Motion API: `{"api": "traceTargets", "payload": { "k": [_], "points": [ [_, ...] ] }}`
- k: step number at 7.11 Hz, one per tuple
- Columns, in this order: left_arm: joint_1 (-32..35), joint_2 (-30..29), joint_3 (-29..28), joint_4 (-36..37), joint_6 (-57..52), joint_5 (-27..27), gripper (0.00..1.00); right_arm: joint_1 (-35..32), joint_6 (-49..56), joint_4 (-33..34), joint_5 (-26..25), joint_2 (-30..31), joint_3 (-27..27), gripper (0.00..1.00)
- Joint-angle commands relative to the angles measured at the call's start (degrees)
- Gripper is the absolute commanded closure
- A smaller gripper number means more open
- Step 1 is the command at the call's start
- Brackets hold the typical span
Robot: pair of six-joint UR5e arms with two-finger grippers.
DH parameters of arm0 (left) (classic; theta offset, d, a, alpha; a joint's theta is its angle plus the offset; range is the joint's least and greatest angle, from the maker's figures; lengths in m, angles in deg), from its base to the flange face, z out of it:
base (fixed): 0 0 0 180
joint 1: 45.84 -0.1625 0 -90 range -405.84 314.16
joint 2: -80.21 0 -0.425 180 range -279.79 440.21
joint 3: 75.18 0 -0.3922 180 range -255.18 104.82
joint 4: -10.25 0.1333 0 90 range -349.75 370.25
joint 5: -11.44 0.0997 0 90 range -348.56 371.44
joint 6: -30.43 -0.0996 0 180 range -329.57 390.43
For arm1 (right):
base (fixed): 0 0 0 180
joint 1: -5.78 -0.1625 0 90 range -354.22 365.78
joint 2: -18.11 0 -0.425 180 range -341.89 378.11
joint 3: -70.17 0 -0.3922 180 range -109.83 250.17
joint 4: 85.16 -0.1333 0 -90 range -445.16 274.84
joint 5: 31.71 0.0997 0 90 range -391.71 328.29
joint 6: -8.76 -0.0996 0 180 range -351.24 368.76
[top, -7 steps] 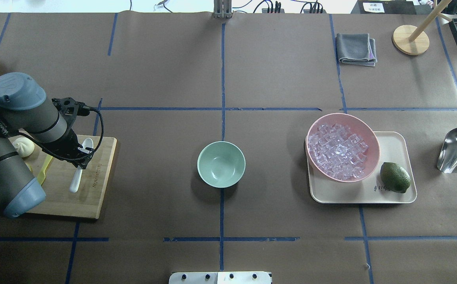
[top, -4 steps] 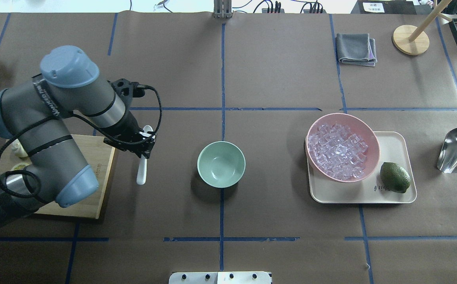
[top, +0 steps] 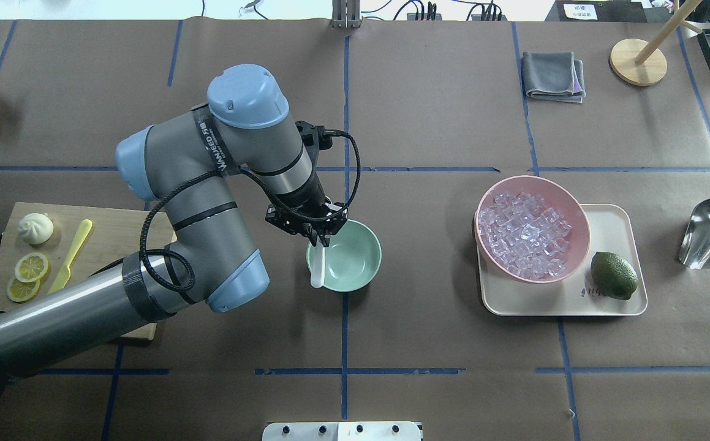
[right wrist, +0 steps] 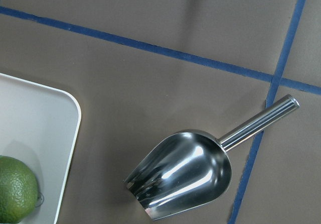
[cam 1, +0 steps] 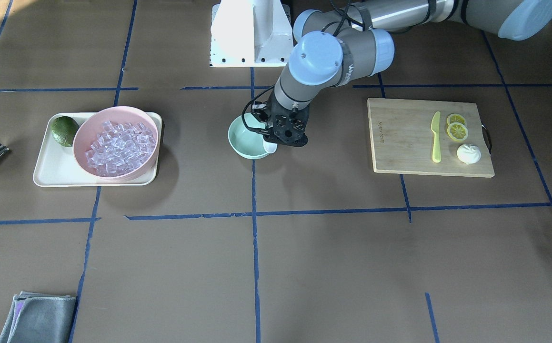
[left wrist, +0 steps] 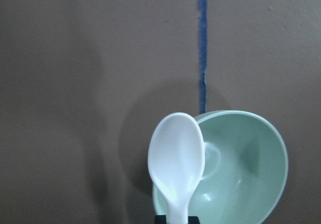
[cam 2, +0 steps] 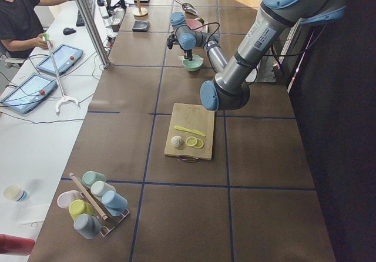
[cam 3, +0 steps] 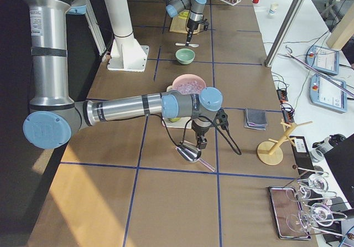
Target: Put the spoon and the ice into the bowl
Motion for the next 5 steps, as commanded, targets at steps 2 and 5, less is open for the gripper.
{"api": "traceTargets", "payload": {
  "k": [2, 5],
  "points": [
    [-1.51, -1.0, -0.82, -0.07, 1.77, 0.02, 0.94, 0.0, -0.19, 0.0, 0.0, 0.0, 0.93, 0.0],
    [-1.87, -0.83, -0.91, -0.07, 1.69, 0.02, 0.35, 0.0, -0.1, 0.09, 0.78, 0.0, 1.11, 0.0]
  ]
}}
